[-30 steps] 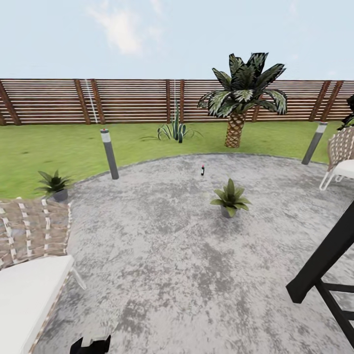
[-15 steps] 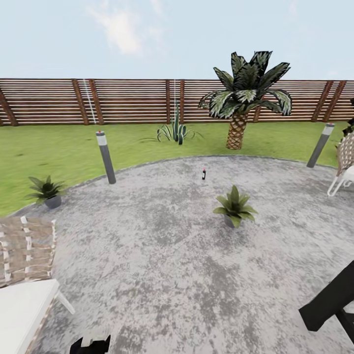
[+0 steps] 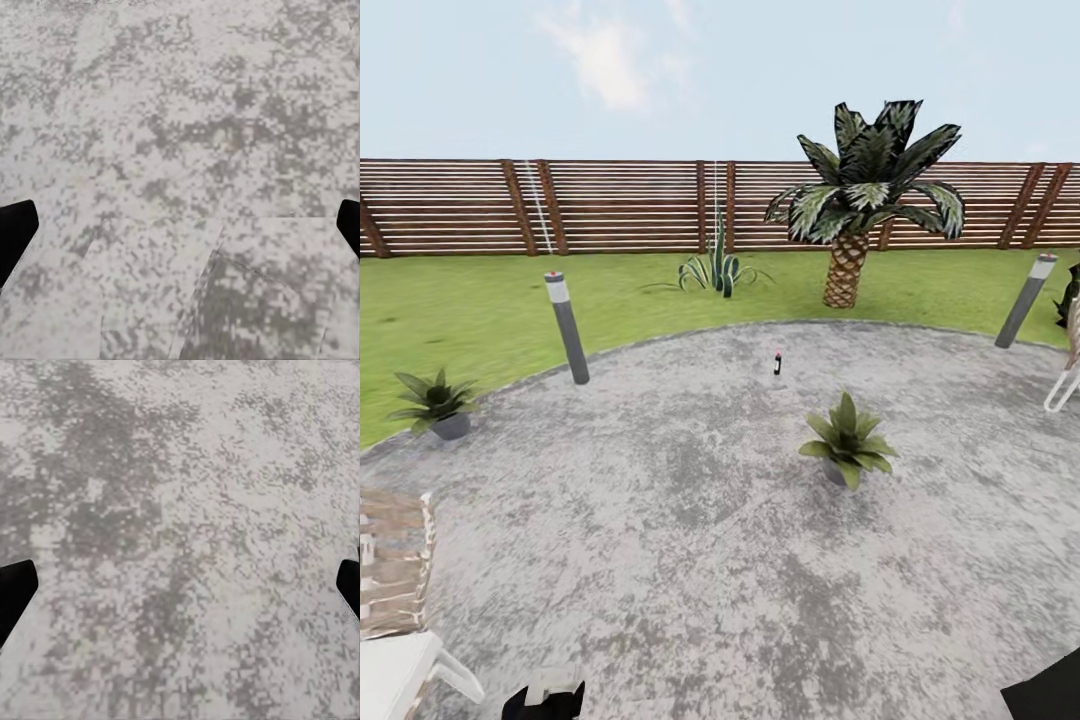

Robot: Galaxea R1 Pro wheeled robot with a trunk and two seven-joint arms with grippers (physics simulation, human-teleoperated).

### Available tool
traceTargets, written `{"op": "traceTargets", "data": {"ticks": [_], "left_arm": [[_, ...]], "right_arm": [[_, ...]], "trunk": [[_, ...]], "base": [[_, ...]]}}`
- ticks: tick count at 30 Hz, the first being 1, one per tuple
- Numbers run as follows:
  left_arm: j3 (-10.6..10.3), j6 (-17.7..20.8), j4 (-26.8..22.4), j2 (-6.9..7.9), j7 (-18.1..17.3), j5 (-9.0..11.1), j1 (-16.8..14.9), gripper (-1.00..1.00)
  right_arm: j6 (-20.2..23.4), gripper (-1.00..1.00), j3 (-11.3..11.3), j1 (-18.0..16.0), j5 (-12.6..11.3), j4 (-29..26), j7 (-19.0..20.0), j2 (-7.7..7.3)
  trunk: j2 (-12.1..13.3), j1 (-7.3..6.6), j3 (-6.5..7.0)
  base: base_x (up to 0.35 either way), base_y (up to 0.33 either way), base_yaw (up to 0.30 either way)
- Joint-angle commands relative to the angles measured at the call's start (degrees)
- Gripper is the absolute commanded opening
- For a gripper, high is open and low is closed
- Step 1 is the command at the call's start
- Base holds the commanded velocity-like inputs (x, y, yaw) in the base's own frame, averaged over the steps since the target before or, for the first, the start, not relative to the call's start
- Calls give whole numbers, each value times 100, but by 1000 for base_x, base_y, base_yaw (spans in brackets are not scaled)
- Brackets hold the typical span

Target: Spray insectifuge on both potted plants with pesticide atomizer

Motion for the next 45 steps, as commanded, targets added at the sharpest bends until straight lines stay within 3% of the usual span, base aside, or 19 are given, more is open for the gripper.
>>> {"op": "traceTargets", "data": {"ticks": [1,45], "left_arm": [[31,-19,7,-2,-4,-6,-3,100],[31,-19,6,-2,-4,-6,-3,100]], "right_arm": [[-12,100,5,-3,23,4,-26,0],[-12,100,5,-3,23,1,-27,0]], "trunk": [[-2,3,-5],[-2,3,-14]], "base": [[340,0,0],[340,15,18]]}}
